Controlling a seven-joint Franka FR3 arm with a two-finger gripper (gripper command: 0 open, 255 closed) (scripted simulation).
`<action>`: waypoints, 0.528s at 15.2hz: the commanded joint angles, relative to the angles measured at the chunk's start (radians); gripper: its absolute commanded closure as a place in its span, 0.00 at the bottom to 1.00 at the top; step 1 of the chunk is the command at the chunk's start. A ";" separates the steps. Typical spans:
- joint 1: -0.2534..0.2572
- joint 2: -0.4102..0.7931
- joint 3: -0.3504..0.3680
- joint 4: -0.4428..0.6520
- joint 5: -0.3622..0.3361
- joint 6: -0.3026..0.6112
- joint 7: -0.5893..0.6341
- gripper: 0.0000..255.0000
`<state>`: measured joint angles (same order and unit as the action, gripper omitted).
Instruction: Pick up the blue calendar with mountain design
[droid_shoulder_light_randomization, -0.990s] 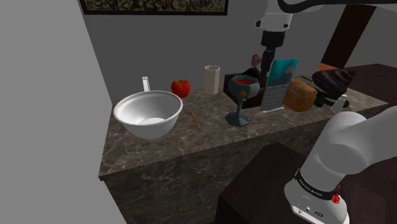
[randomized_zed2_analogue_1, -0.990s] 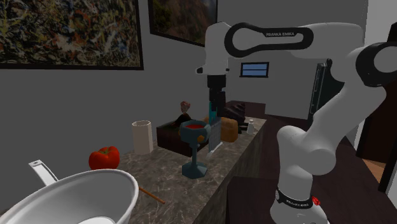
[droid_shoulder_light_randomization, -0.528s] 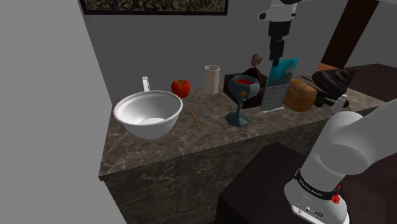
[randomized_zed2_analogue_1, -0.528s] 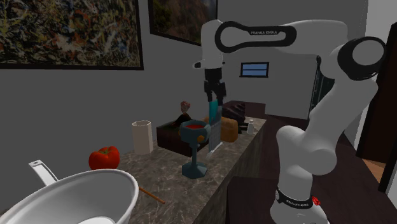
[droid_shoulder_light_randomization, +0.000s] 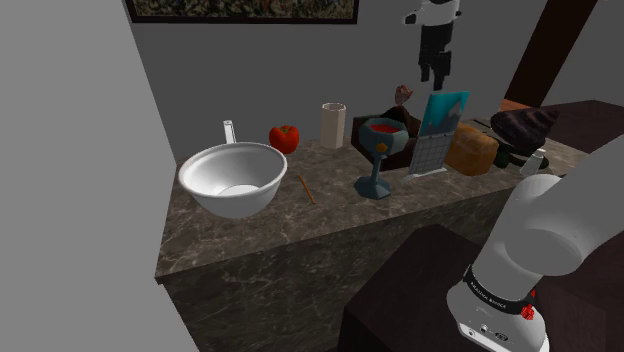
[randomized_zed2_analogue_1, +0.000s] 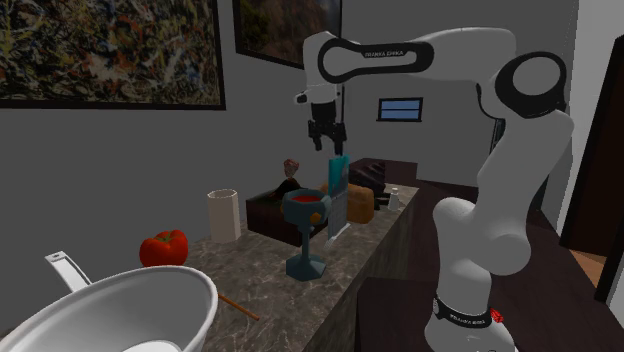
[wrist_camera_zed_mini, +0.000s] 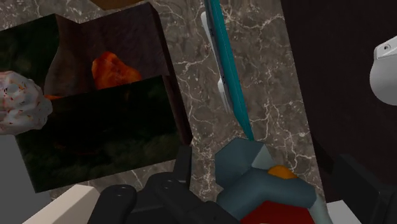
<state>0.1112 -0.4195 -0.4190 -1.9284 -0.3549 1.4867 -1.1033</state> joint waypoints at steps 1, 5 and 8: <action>0.000 0.000 -0.006 -0.023 -0.005 0.023 -0.007 0.00; -0.003 -0.013 -0.011 -0.086 -0.012 0.073 0.006 0.00; -0.003 -0.015 -0.012 -0.095 -0.013 0.080 0.008 1.00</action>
<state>0.1079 -0.4337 -0.4305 -2.0200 -0.3673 1.5639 -1.0962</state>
